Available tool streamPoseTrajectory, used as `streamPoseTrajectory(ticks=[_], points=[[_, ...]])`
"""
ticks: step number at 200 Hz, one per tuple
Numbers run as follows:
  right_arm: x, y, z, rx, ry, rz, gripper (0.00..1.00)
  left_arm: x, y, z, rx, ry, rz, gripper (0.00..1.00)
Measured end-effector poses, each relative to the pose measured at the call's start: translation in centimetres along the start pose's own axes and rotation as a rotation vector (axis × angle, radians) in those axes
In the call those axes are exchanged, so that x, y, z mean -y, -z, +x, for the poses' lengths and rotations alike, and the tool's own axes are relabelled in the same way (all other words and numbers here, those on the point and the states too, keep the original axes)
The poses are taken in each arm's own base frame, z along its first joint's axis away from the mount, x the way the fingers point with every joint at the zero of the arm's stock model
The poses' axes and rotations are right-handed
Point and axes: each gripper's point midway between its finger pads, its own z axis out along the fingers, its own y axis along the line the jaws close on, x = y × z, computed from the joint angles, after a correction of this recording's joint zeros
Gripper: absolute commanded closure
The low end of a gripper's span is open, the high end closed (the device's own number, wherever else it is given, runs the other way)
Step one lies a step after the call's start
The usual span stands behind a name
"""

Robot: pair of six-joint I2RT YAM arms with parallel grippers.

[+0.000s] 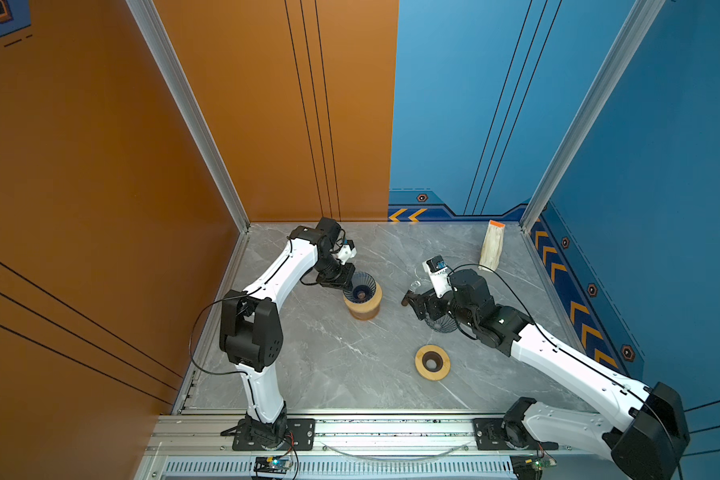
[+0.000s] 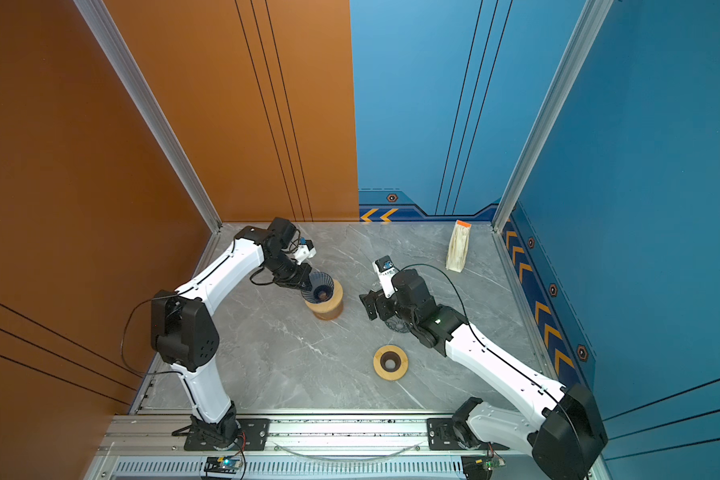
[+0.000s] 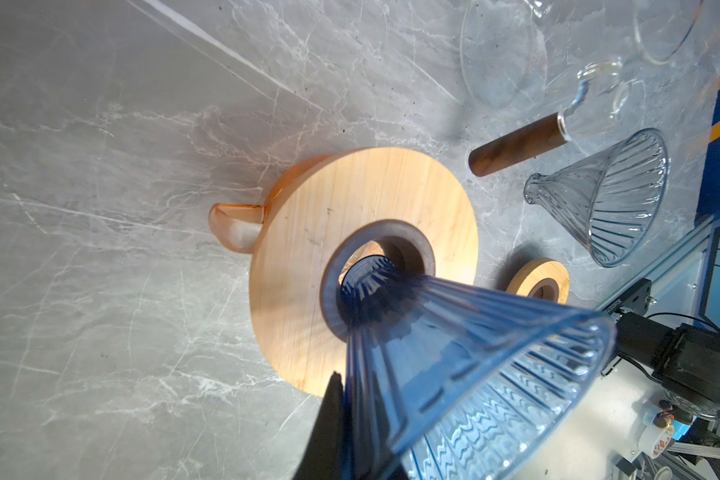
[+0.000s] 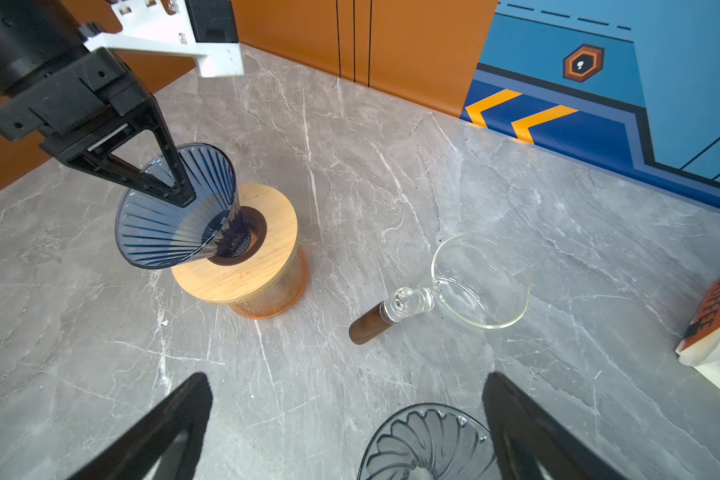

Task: Place the coffee filter in the dripper
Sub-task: 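Lower the blue dripper into the wooden stand's hole with the left gripper, then hold the blue dripper with the left gripper while right gripper reaches to its rim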

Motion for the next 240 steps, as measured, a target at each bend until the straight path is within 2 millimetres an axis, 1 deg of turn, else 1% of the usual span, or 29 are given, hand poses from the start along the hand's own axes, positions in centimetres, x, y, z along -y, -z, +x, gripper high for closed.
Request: streamPoseTrajectory(ticks=[34,64,84,107,136,154,170,204,221,240], points=[[-0.1,-0.4,0.0,-0.011,0.0,-0.003,0.0,0.0,0.0,0.1,-0.007,0.0,-0.002,0.91],[-0.1,-0.5,-0.4,-0.014,-0.003,-0.003,0.0,-0.2,-0.3,-0.3,-0.02,0.003,-0.011,0.88],[-0.3,-0.7,-0.8,-0.017,-0.006,-0.008,0.0,-0.4,-0.7,-0.5,-0.026,0.007,-0.019,0.85],[-0.6,-1.0,-1.2,-0.031,-0.014,-0.019,0.0,-0.4,-0.5,-0.6,-0.022,0.013,-0.027,0.8],[-1.3,-1.9,-1.9,-0.06,-0.018,-0.037,0.0,-0.3,0.0,-1.2,-0.002,0.013,-0.034,0.75],[-1.8,-2.5,-2.2,-0.082,-0.014,-0.047,0.0,-0.3,0.2,-1.5,0.008,0.015,-0.035,0.74],[-2.1,-3.0,-2.4,-0.098,-0.012,-0.05,0.0,-0.3,0.3,-1.6,0.015,0.02,-0.038,0.71],[-3.7,-3.9,-2.6,-0.135,-0.006,-0.081,0.04,-0.2,0.4,-2.0,0.032,0.031,-0.037,0.66],[-4.5,-4.5,-2.7,-0.161,-0.008,-0.099,0.06,-0.2,0.9,-2.1,0.055,0.034,-0.036,0.65],[-4.8,-5.5,-3.0,-0.19,-0.013,-0.1,0.08,-0.1,1.7,-2.1,0.088,0.042,-0.034,0.65]])
